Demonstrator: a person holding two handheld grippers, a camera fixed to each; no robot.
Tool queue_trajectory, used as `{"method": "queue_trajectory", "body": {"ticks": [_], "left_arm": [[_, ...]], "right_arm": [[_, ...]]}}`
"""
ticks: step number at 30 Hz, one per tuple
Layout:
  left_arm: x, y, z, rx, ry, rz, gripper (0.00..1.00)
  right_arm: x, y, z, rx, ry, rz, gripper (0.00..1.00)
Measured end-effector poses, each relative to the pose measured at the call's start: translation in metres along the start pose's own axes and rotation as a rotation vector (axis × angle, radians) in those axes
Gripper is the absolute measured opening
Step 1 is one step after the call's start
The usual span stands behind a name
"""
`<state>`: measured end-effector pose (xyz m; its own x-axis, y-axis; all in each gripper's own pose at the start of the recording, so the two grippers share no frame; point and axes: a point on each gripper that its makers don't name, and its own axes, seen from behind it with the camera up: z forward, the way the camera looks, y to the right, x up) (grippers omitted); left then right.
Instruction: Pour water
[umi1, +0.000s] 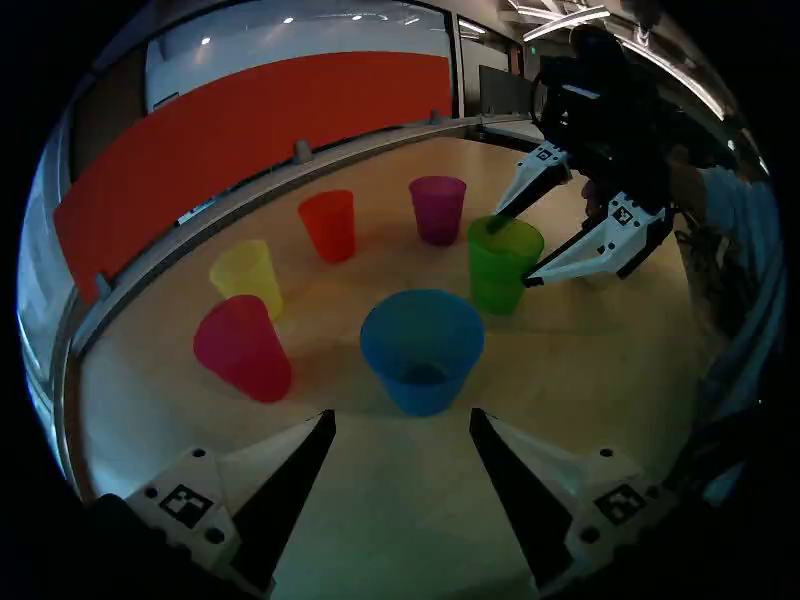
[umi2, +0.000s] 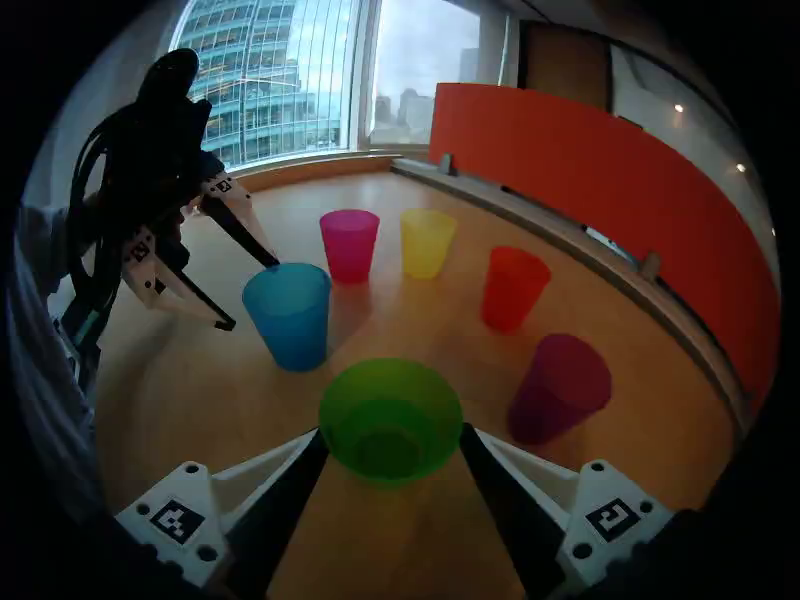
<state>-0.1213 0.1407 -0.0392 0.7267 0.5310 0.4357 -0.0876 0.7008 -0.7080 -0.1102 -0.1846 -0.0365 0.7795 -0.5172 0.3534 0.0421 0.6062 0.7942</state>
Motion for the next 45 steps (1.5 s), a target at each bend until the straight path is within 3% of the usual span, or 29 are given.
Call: {"method": "queue_trajectory", "body": {"ticks": [14, 21, 32, 45], "left_arm": [[-0.005, -0.018, -0.028, 0.083, 0.051, -0.07, 1.0], [-0.001, -0.029, -0.045, 0.145, 0.102, -0.116, 1.0], [0.003, -0.041, -0.059, 0.22, 0.161, -0.156, 1.0], [0.034, -0.086, -0.107, 0.427, 0.36, -0.225, 1.0]], "right_arm": [[-0.023, 0.015, -0.049, -0.088, 0.029, 0.046, 1.0], [-0.026, 0.027, -0.079, -0.154, 0.081, 0.086, 1.0], [-0.018, 0.038, -0.105, -0.225, 0.162, 0.133, 1.0], [0.024, 0.073, -0.148, -0.427, 0.35, 0.175, 1.0]]}}
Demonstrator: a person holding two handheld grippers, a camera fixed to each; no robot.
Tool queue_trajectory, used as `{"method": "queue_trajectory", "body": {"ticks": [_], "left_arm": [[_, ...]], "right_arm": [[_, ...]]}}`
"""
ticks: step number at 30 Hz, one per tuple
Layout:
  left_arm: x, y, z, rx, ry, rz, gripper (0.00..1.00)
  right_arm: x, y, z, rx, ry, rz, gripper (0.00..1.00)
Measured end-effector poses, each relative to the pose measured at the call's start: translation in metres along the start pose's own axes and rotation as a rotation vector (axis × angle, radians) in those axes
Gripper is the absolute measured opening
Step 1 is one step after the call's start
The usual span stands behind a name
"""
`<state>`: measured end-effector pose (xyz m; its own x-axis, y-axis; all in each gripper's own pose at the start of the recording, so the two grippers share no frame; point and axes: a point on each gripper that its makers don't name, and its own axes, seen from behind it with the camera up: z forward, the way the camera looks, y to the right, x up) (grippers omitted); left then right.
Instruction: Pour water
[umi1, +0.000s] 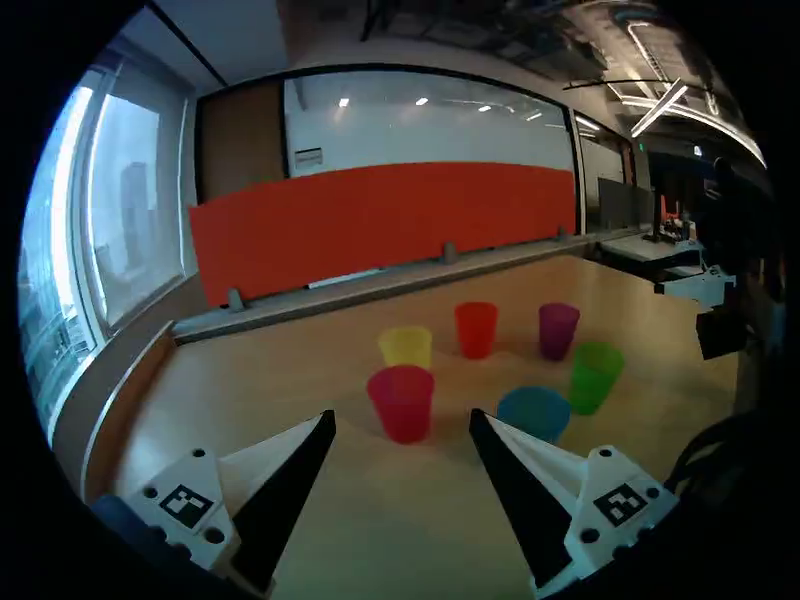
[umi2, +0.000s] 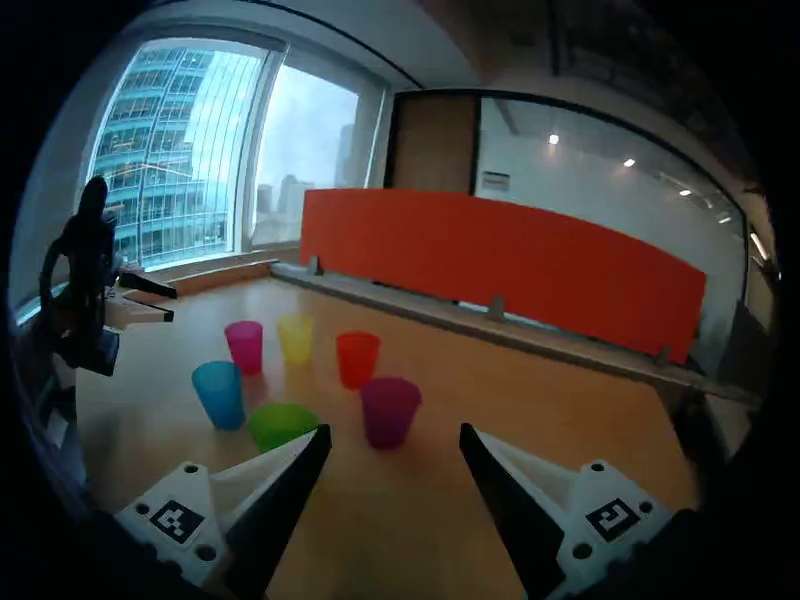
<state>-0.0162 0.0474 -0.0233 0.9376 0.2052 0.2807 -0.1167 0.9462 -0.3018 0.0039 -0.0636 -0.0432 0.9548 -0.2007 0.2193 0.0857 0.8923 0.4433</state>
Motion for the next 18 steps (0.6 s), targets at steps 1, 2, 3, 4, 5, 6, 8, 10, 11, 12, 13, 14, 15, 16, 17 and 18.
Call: {"method": "queue_trajectory", "body": {"ticks": [1, 2, 3, 4, 5, 6, 8, 10, 11, 12, 13, 14, 15, 16, 17, 18], "left_arm": [[0.004, -0.002, -0.001, 0.01, 0.016, -0.004, 1.0], [0.008, -0.004, -0.002, 0.021, 0.032, -0.008, 1.0], [0.012, -0.006, -0.004, 0.032, 0.049, -0.01, 1.0], [0.016, -0.007, -0.005, 0.042, 0.064, -0.011, 1.0], [0.019, -0.009, -0.007, 0.051, 0.079, -0.012, 1.0], [0.024, -0.01, -0.009, 0.062, 0.097, -0.012, 1.0], [0.032, -0.013, -0.013, 0.082, 0.132, -0.01, 1.0], [0.039, -0.016, -0.016, 0.102, 0.165, -0.008, 1.0], [0.042, -0.017, -0.018, 0.111, 0.18, -0.007, 1.0], [0.046, -0.018, -0.019, 0.122, 0.195, -0.008, 1.0], [0.048, -0.02, -0.021, 0.132, 0.207, -0.01, 1.0], [0.051, -0.021, -0.023, 0.142, 0.219, -0.012, 1.0], [0.054, -0.023, -0.024, 0.153, 0.233, -0.016, 1.0], [0.056, -0.024, -0.026, 0.162, 0.245, -0.021, 1.0], [0.058, -0.026, -0.028, 0.172, 0.257, -0.026, 1.0], [0.06, -0.027, -0.029, 0.184, 0.269, -0.031, 1.0]], "right_arm": [[0.004, 0.003, -0.001, -0.017, 0.016, 0.002, 1.0], [0.007, 0.006, -0.002, -0.034, 0.033, 0.003, 1.0], [0.011, 0.01, -0.003, -0.053, 0.051, 0.006, 1.0], [0.015, 0.013, -0.003, -0.07, 0.066, 0.01, 1.0], [0.019, 0.017, -0.004, -0.088, 0.081, 0.014, 1.0], [0.023, 0.021, -0.006, -0.107, 0.099, 0.02, 1.0], [0.031, 0.028, -0.008, -0.142, 0.131, 0.033, 1.0], [0.039, 0.035, -0.012, -0.182, 0.166, 0.048, 1.0], [0.042, 0.039, -0.014, -0.201, 0.182, 0.056, 1.0], [0.046, 0.043, -0.016, -0.222, 0.2, 0.064, 1.0], [0.048, 0.047, -0.018, -0.24, 0.215, 0.07, 1.0], [0.05, 0.05, -0.02, -0.258, 0.229, 0.076, 1.0], [0.053, 0.054, -0.023, -0.277, 0.243, 0.083, 1.0], [0.054, 0.056, -0.024, -0.291, 0.254, 0.088, 1.0], [0.056, 0.058, -0.026, -0.304, 0.264, 0.093, 1.0], [0.057, 0.06, -0.028, -0.318, 0.275, 0.1, 1.0]]}}
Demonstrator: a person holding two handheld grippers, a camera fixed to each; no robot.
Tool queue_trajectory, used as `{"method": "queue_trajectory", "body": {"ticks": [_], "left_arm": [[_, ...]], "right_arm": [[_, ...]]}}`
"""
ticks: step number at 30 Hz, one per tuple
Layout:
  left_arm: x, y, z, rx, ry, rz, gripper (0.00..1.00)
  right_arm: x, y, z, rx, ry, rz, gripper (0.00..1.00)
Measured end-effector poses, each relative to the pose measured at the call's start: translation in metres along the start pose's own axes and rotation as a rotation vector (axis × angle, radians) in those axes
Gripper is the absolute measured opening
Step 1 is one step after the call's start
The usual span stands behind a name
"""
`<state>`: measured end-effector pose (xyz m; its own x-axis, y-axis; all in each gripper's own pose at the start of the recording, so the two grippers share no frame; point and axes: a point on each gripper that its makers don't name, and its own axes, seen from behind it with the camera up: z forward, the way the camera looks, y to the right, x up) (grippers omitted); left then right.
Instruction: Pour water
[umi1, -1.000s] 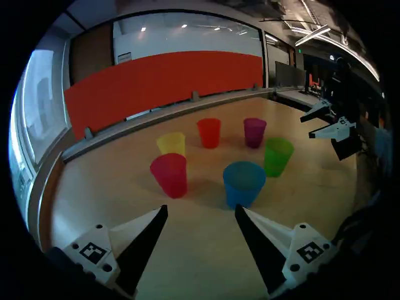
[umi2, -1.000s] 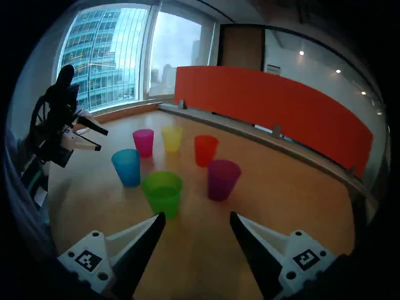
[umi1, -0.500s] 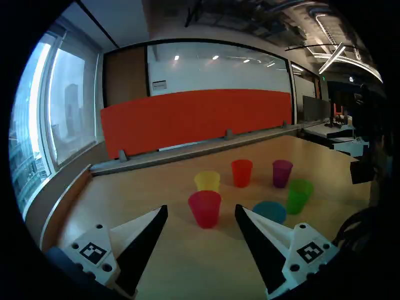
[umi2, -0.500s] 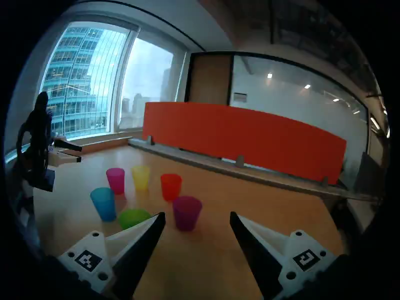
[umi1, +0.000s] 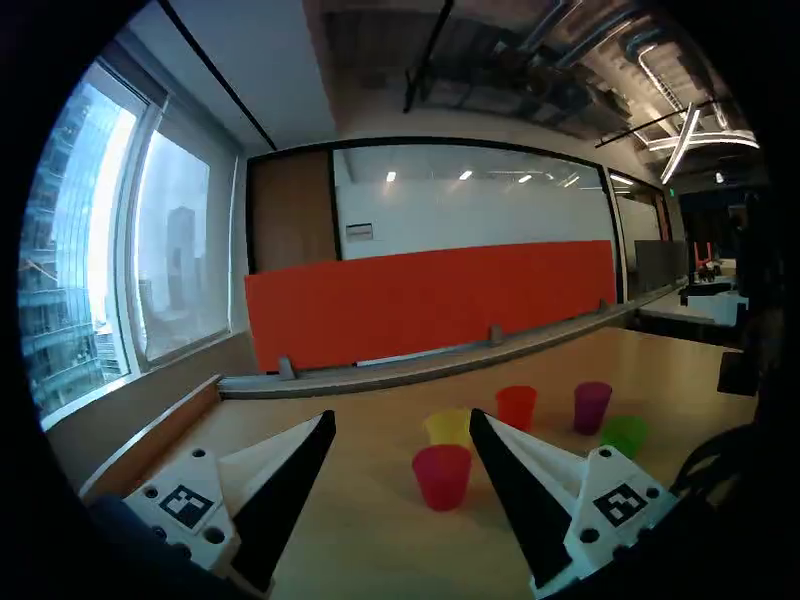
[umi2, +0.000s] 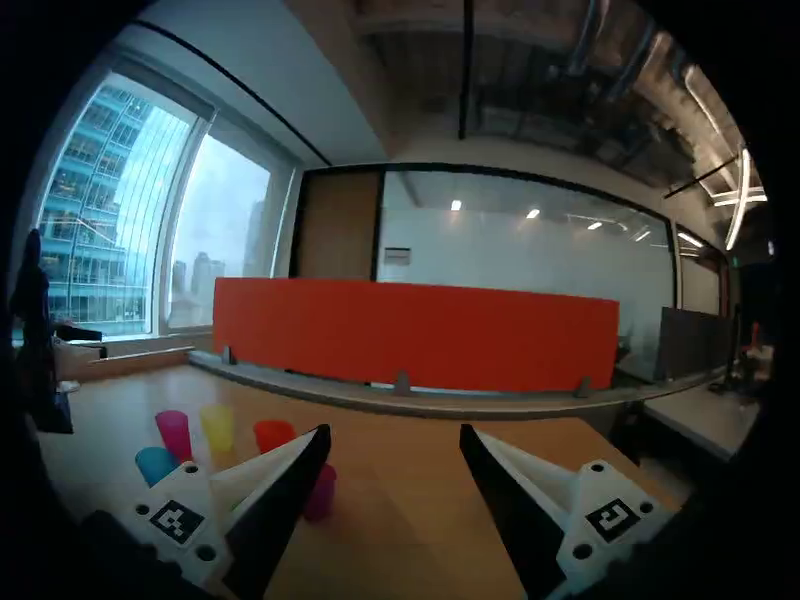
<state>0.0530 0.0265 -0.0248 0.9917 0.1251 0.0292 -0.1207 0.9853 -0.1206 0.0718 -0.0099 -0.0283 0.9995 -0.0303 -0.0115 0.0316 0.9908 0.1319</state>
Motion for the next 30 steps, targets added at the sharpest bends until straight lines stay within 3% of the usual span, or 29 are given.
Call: {"method": "queue_trajectory", "body": {"ticks": [8, 18, 30], "left_arm": [[0.003, -0.01, -0.001, 0.073, 0.037, -0.051, 1.0], [-0.001, -0.02, 0.003, 0.111, 0.059, -0.131, 1.0], [-0.001, -0.019, 0.008, 0.148, 0.085, -0.111, 1.0]], "right_arm": [[0.012, 0.016, -0.004, -0.094, 0.069, 0.053, 1.0], [0.013, 0.025, -0.007, -0.136, 0.09, 0.083, 1.0], [0.006, 0.024, -0.007, -0.159, 0.081, 0.086, 1.0]]}}
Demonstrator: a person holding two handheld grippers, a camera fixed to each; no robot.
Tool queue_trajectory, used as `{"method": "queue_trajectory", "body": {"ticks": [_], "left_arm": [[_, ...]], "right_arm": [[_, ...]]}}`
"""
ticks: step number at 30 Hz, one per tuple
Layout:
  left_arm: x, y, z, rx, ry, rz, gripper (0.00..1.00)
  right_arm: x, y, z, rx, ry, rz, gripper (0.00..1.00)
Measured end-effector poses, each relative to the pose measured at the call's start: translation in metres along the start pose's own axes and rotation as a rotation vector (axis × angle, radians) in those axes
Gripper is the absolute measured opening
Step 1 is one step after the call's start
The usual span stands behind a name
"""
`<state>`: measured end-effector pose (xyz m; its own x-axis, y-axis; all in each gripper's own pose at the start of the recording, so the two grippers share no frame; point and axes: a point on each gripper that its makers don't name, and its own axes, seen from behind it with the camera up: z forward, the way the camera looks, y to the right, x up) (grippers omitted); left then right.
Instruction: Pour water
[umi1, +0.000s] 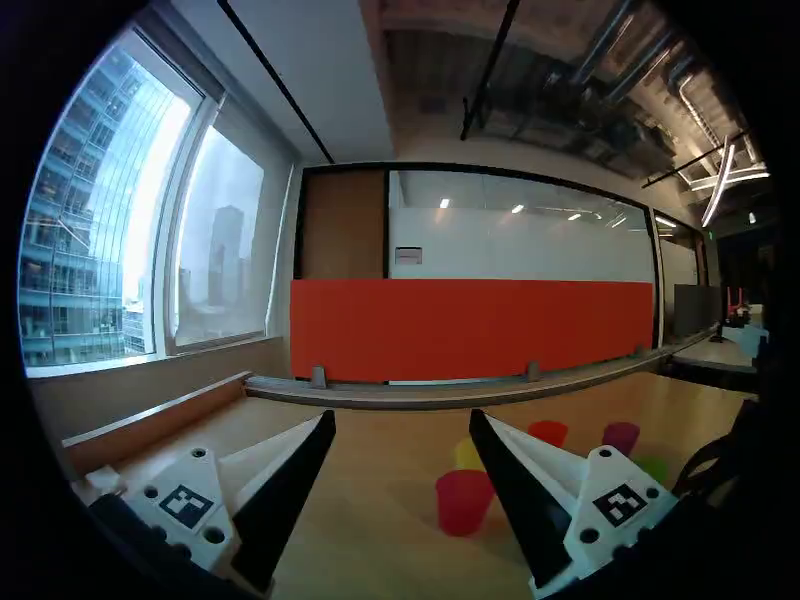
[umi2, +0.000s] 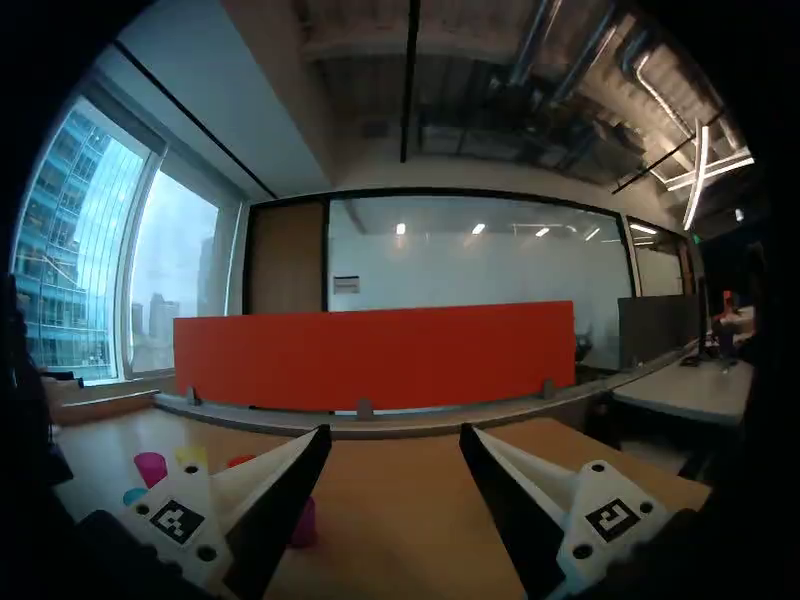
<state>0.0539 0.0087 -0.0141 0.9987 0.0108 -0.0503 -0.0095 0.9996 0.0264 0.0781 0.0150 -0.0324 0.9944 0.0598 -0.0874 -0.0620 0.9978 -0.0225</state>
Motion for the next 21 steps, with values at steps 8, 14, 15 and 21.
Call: {"method": "queue_trajectory", "body": {"ticks": [8, 14, 15, 21], "left_arm": [[-0.01, 0.005, 0.004, 0.017, 0.01, 0.014, 1.0], [-0.031, 0.004, 0.007, 0.02, -0.007, -0.003, 1.0], [-0.035, 0.003, 0.007, 0.021, -0.01, -0.004, 1.0], [-0.051, -0.006, 0.008, 0.034, -0.014, 0.009, 1.0]], "right_arm": [[0.002, 0.0, -0.001, -0.009, -0.001, -0.021, 1.0], [0.001, 0.001, -0.002, -0.018, -0.007, -0.039, 1.0], [0.0, 0.0, -0.002, -0.019, -0.008, -0.04, 1.0], [-0.001, 0.0, -0.001, -0.023, -0.01, -0.034, 1.0]]}}
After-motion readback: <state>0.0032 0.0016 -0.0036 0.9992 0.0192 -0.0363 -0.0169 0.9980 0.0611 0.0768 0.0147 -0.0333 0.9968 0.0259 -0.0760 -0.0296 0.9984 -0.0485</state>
